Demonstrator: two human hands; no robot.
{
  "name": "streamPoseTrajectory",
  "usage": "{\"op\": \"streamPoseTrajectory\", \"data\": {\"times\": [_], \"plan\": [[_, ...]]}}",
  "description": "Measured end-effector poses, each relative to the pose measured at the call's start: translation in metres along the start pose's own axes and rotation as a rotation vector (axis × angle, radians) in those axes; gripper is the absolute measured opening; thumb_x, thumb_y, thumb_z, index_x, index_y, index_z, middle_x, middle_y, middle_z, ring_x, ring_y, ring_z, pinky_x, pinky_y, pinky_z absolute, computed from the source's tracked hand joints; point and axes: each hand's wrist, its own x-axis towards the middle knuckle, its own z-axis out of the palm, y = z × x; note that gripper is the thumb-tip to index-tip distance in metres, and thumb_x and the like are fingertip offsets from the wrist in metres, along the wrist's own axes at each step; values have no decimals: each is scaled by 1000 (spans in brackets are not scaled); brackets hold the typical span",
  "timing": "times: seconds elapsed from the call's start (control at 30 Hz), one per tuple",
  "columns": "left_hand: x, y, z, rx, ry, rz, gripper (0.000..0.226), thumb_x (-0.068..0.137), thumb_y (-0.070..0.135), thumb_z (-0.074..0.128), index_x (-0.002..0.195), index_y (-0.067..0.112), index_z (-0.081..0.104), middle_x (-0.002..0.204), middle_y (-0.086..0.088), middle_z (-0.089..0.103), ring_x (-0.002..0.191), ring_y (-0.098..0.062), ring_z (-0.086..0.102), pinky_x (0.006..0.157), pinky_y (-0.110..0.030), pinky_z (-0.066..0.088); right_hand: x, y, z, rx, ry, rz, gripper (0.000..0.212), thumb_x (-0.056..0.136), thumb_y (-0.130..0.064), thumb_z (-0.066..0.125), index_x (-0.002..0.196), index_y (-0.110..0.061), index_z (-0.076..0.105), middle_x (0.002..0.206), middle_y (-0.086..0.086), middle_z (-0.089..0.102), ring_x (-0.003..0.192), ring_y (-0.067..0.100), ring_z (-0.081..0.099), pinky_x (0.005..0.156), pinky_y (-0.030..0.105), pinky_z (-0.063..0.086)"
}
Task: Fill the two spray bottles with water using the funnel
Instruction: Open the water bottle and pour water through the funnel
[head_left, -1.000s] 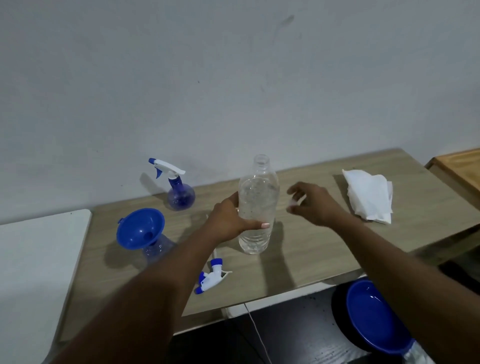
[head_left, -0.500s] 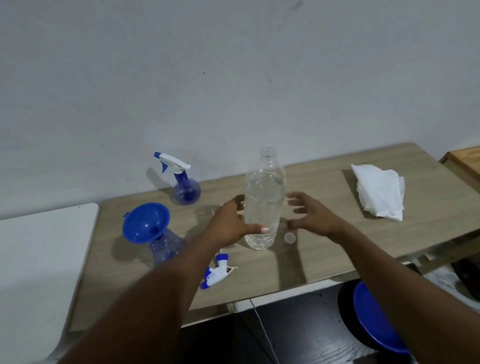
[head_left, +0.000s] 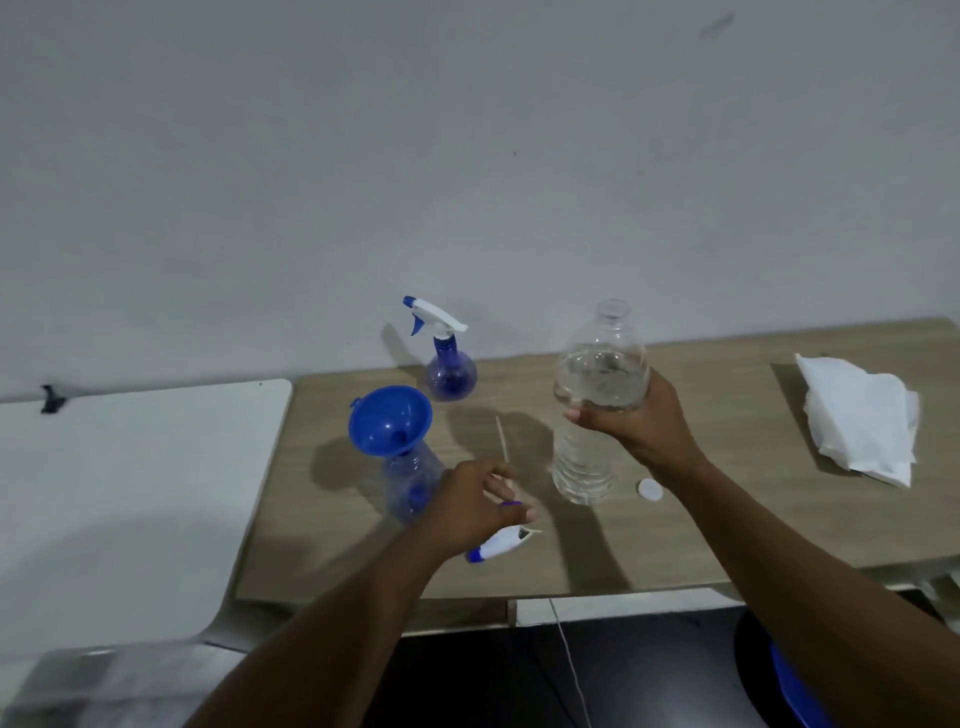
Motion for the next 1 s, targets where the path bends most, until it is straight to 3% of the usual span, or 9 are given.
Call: {"op": "streamPoseTrajectory", "data": {"times": [0.13, 0.23, 0.33, 0.43, 0.5, 0.67, 0.73, 0.87, 1.0], "plan": [[-27, -13, -15, 17, 72, 49, 36, 70, 37, 88, 97, 24, 68, 69, 1, 69, 60, -5, 65, 61, -22, 53, 0, -13, 7, -41, -27, -40, 63, 64, -12, 92, 121, -11, 66, 111, 4, 75, 104, 20, 72, 94, 51, 57], [-42, -29, -27, 113, 326, 178, 23, 74, 38, 84, 74, 21, 68, 50, 10, 52, 47, -2, 49, 53, -16, 40, 5, -30, 13, -87, -84, -79, 64, 64, -14, 93, 122, -14, 66, 113, 3, 75, 105, 20, 72, 94, 48, 57], [-51, -48, -45, 291, 618, 255, 35, 76, 46, 78, 59, 23, 59, 46, 10, 52, 45, -6, 52, 49, -15, 37, 11, -46, 23, -130, -142, -119, 66, 61, -14, 94, 121, -13, 66, 111, 2, 76, 104, 18, 73, 92, 41, 58], [-55, -66, -64, 349, 739, 228, 39, 75, 58, 72, 66, 26, 52, 53, 10, 52, 47, -5, 50, 48, -18, 34, 15, -55, 33, -180, -190, -162, 67, 60, -9, 95, 120, -11, 64, 110, 1, 76, 102, 13, 73, 89, 34, 60], [-57, -70, -71, 277, 708, 160, 46, 68, 64, 77, 84, 27, 54, 72, 13, 55, 61, -3, 53, 55, -18, 39, 19, -59, 38, -258, -234, -186, 71, 60, -16, 96, 122, -16, 62, 113, -2, 74, 103, 9, 71, 88, 30, 59], [-42, -61, -76, 128, 548, 85, 100, 53, 72, 81, 134, 26, 45, 121, 15, 50, 105, -3, 53, 89, -26, 46, 24, -64, 47, -516, -321, -211, 75, 56, -41, 97, 120, -28, 60, 111, -12, 72, 101, 2, 69, 85, 27, 56], [-34, -57, -77, 74, 509, 105, 86, 58, 64, 84, 130, 32, 49, 118, 19, 54, 102, 3, 55, 87, -24, 47, 24, -66, 50, -580, -353, -209, 71, 55, -41, 97, 116, -29, 60, 105, -15, 72, 95, -3, 68, 81, 24, 55], [-29, -51, -78, 25, 451, 138, 33, 76, 35, 83, 93, 44, 56, 88, 22, 64, 83, 14, 59, 66, -5, 41, 27, -64, 52, -751, -453, -212, 71, 58, -49, 94, 114, -30, 56, 104, -15, 69, 95, 6, 66, 81, 32, 55], [-26, -53, -78, 61, 453, 138, 32, 75, 44, 82, 96, 42, 58, 85, 22, 66, 83, 5, 62, 71, -10, 45, 28, -67, 55, -902, -545, -226, 78, 59, -55, 91, 121, -30, 50, 100, -13, 69, 89, 15, 65, 78, 35, 53]]}}
